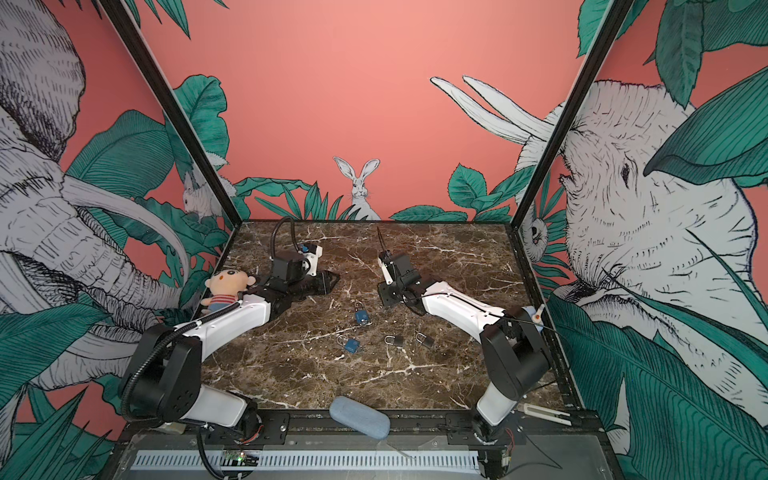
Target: Lock with the key
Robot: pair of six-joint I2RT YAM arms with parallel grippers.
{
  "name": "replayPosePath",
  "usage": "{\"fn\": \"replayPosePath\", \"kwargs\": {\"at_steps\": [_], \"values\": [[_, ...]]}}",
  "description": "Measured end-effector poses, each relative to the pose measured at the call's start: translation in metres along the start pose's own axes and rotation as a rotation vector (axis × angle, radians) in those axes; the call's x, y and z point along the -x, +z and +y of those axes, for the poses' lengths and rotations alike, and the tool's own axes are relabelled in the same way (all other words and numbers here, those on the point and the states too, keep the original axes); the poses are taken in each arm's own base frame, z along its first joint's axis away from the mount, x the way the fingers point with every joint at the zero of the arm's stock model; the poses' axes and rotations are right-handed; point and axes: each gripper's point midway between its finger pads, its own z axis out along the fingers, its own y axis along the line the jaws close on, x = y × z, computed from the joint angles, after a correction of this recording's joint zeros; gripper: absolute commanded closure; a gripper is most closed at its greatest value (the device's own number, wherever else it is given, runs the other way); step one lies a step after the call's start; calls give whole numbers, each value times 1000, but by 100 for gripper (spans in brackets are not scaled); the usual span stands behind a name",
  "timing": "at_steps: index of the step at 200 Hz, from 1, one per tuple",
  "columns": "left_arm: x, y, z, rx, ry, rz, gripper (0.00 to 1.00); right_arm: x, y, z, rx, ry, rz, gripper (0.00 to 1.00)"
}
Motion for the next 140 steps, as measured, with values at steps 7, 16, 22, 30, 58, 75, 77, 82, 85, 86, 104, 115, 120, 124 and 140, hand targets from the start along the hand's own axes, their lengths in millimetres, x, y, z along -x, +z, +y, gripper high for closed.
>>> {"fn": "replayPosePath", "kwargs": {"at_steps": [7, 16, 22, 30, 58, 75, 77, 82, 85, 86, 104, 115, 120, 124, 140], "values": [[-2, 4, -4, -16, -5, 8, 64, 0, -2, 2, 9, -1, -2, 83], [-3, 8, -9, -38, -13, 14, 64, 1, -4, 4, 16, -3, -6, 83], [-4, 12, -14, -57, -22, 16, 64, 2, -7, 6, 21, -5, -11, 83], [-4, 15, -18, -78, -30, 15, 65, 3, -9, 7, 27, -7, -17, 83], [-4, 25, -34, -139, -51, 23, 65, 7, -17, 16, 52, -18, -34, 84], [-1, 30, -47, -175, -53, 23, 66, 7, -19, 21, 64, -27, -38, 84], [-1, 30, -48, -179, -52, 23, 66, 7, -19, 21, 65, -29, -38, 84], [0, 32, -54, -195, -52, 25, 66, 7, -19, 22, 67, -31, -39, 84], [1, 32, -57, -202, -50, 24, 66, 7, -19, 23, 68, -32, -38, 84], [1, 32, -58, -205, -51, 25, 66, 7, -19, 23, 68, -33, -38, 84], [4, 35, -71, -249, -52, 24, 66, 6, -19, 26, 72, -40, -35, 84], [4, 37, -78, -272, -55, 26, 67, 5, -19, 27, 73, -44, -34, 84], [4, 38, -80, -279, -58, 29, 67, 5, -19, 27, 73, -45, -34, 84], [4, 38, -82, -286, -59, 30, 67, 5, -19, 28, 73, -47, -34, 84], [4, 42, -86, -303, -66, 40, 68, 4, -19, 30, 74, -55, -32, 84]]}}
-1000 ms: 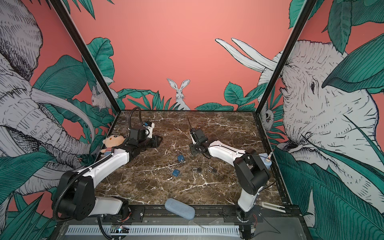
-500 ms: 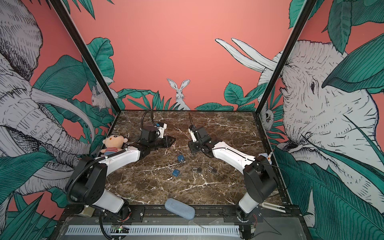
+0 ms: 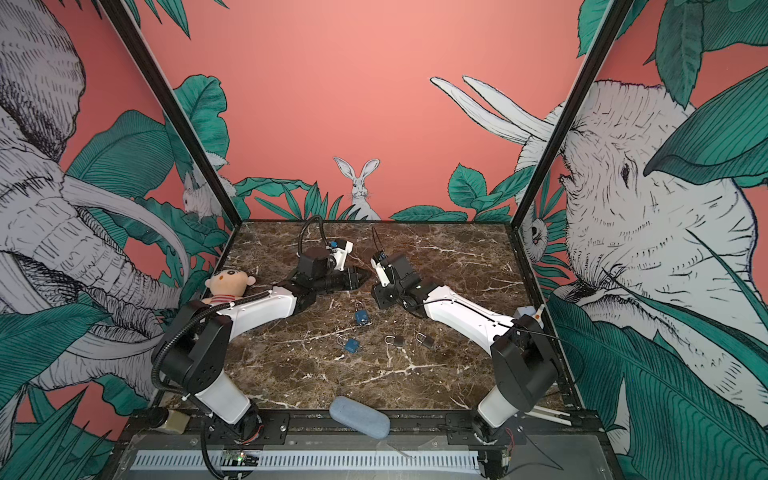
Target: Lock with the key
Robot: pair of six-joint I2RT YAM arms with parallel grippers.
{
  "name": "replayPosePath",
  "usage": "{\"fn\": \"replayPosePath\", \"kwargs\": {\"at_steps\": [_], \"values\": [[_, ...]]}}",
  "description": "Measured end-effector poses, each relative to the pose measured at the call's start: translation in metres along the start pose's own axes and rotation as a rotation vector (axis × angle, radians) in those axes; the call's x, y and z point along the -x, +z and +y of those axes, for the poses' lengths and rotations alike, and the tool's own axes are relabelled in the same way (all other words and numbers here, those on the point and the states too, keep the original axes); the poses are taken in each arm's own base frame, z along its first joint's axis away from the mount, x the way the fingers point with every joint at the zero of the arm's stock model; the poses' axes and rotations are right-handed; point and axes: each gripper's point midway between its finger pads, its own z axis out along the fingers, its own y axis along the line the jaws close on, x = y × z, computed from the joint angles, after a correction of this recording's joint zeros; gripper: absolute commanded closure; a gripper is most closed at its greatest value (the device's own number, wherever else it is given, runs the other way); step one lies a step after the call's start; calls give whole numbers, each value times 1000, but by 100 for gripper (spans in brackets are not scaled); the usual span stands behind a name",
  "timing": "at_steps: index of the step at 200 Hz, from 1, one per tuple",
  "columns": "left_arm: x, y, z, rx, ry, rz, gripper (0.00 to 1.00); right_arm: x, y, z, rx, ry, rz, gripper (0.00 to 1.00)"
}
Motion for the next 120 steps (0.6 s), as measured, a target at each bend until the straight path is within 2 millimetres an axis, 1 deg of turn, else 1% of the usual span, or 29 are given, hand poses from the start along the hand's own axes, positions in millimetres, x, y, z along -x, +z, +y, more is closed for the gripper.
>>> {"fn": "replayPosePath", "kwargs": {"at_steps": [19, 40, 81, 99, 120], "values": [[0, 6, -3, -15, -7, 13, 68, -1, 0, 2, -2, -9, 4, 84], [-1, 11, -2, -20, -17, 24, 69, -2, 0, 3, -11, -17, 4, 85], [-8, 12, 0, -7, -30, 53, 68, -2, 0, 4, -29, -39, 1, 86], [-8, 12, 0, -1, -33, 61, 63, -2, 0, 4, -35, -46, 1, 86], [-9, 12, 0, 4, -35, 71, 60, -2, 0, 4, -43, -55, 0, 86]]}}
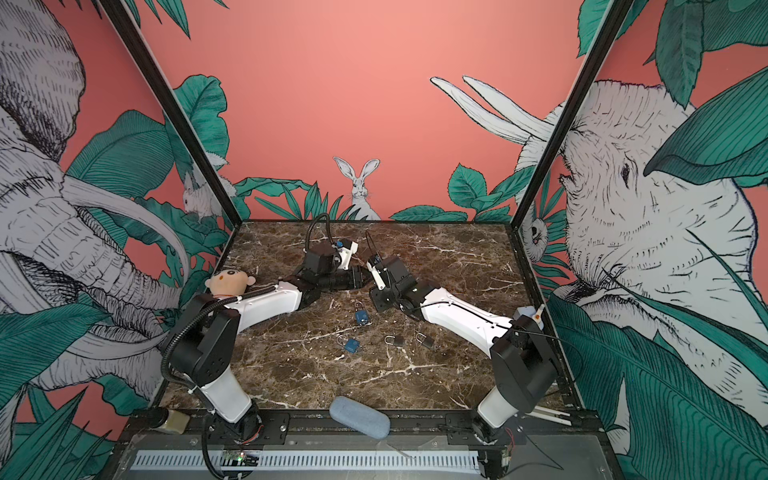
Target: Lock with the key
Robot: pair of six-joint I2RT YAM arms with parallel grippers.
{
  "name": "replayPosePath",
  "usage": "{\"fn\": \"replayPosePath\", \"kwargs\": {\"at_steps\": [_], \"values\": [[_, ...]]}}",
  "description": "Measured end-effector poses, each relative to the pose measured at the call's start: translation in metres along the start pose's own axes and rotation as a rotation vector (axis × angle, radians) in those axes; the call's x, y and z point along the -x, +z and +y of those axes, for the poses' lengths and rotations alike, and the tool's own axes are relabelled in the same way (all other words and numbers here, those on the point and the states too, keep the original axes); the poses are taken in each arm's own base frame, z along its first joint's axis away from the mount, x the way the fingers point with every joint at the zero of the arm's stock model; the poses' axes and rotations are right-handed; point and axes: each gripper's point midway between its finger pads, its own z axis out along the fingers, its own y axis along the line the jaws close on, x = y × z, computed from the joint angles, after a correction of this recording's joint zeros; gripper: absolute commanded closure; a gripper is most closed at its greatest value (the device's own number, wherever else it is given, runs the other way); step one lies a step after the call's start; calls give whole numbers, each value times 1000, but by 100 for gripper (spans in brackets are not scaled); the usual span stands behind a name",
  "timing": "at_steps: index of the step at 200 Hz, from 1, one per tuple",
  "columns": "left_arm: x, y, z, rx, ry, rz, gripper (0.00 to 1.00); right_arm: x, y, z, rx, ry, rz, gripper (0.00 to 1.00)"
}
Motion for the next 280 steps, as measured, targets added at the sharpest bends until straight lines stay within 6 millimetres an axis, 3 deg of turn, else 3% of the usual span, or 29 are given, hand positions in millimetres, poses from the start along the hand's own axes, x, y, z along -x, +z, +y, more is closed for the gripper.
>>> {"fn": "replayPosePath", "kwargs": {"at_steps": [68, 280], "values": [[5, 2, -8, -25, 3, 13, 58, -1, 0, 1, -16, -22, 0, 86], [-9, 10, -4, 1, -43, 124, 59, -8, -2, 0, -51, -51, 32, 87]]}}
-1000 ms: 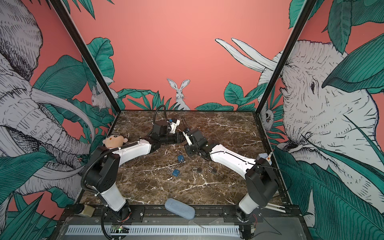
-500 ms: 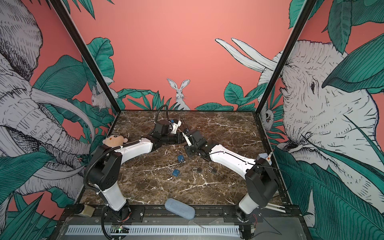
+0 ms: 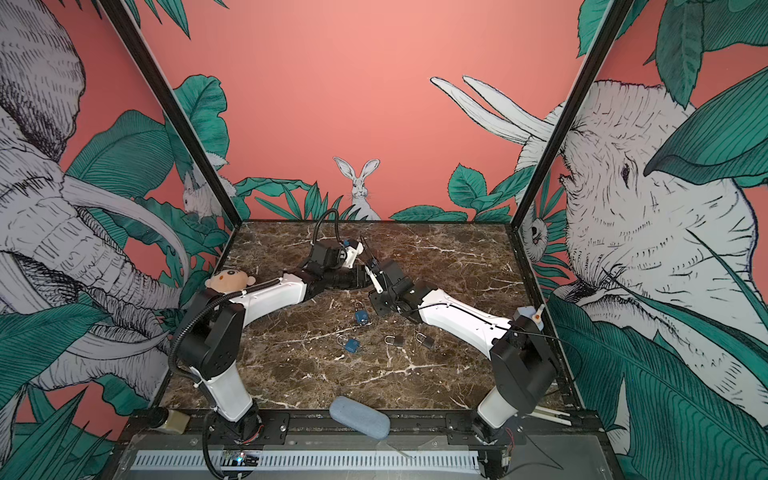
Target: Lock with the key
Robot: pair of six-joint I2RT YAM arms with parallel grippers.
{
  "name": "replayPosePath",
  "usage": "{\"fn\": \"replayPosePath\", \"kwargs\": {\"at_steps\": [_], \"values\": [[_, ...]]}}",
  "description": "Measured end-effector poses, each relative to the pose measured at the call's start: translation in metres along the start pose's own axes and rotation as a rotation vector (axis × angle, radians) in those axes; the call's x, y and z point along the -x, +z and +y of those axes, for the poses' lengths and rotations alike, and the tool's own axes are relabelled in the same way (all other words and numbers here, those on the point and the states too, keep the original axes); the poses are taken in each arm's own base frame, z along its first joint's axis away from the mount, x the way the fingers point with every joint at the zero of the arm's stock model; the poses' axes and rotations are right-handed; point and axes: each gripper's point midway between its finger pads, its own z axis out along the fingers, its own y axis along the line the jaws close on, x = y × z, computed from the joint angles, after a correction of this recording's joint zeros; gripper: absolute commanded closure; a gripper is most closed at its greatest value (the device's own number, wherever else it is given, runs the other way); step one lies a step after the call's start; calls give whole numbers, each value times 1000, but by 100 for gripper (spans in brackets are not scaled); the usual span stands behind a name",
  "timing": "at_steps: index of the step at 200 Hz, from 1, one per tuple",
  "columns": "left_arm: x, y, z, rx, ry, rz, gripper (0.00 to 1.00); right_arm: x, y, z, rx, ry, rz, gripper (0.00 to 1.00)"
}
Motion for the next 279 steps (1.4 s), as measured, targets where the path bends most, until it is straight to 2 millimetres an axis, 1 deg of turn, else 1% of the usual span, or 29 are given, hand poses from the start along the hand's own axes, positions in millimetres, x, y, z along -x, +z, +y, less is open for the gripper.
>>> {"fn": "replayPosePath", "kwargs": {"at_steps": [79, 106, 130, 146, 169, 206, 279], "values": [[-1, -2, -1, 17, 1, 26, 58, 0, 0, -2, -19, -10, 1, 88], [-5, -2, 2, 28, 0, 43, 59, -1, 0, -2, -20, -10, 3, 88], [-12, -2, 3, 36, -8, 68, 59, 3, 0, -2, -22, -9, -12, 88], [-12, -3, 4, 43, -4, 64, 59, 3, 0, -2, -21, -10, -12, 88], [-10, -4, 2, 41, 3, 57, 59, 4, 0, -2, -22, -9, -18, 88], [-13, -4, -3, 14, -2, 74, 59, 5, 0, -3, -24, -9, -21, 88], [-16, -8, -15, -37, -11, 96, 55, 5, 0, -4, -34, -9, -23, 88]]}}
